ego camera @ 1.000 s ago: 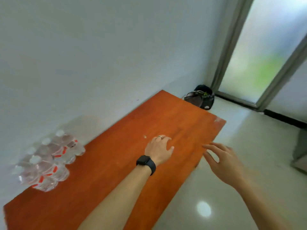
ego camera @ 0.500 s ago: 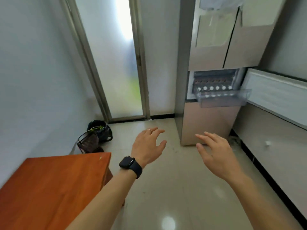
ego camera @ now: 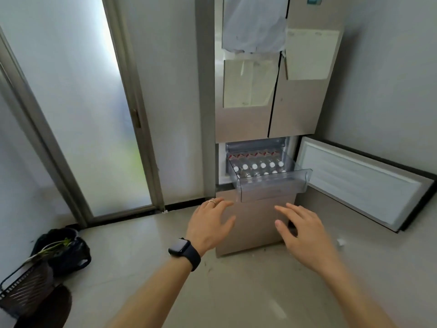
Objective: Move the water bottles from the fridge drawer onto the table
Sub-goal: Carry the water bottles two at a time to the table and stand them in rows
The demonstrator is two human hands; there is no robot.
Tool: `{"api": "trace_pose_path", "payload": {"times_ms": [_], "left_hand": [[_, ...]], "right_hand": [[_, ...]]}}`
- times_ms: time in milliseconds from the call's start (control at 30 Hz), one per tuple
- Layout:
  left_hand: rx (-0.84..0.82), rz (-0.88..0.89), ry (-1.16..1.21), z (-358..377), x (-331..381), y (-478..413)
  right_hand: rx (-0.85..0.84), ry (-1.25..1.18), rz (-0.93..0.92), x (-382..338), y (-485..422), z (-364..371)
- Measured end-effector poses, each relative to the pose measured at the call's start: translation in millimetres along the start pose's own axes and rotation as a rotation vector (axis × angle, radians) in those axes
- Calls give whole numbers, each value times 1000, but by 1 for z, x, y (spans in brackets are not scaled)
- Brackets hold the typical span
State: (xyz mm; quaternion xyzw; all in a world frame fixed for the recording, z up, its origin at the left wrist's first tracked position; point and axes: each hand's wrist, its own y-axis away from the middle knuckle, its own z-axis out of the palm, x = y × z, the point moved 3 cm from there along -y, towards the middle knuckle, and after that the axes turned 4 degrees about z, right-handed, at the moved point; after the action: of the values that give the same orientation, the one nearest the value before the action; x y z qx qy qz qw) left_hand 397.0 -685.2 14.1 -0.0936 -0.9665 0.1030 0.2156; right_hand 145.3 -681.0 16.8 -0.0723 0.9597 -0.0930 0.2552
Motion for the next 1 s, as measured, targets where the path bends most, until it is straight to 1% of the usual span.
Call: {"api": "trace_pose_path", "payload": {"times_ms": [167,300,467,567,767,1000], "left_hand": [[-47,21,34,30,-7,-95],[-99,35,23,61,-14,-162],[-130,2,41,107,-28,-249],[-151,-54,71,141,-35,-301],[-205,-257,247,212,-35,-396],[-306,-373,408,293,-15,-492]], "right_hand": [[8,9,46,36,-76,4],[-16,29,75,69,-134,17],[-68,-23,110,117,-219,40],[-120,-63,109,153,-274,56],[-271,-96,80,228,-383,83],[-397,-146,130,286,-491,112]]}}
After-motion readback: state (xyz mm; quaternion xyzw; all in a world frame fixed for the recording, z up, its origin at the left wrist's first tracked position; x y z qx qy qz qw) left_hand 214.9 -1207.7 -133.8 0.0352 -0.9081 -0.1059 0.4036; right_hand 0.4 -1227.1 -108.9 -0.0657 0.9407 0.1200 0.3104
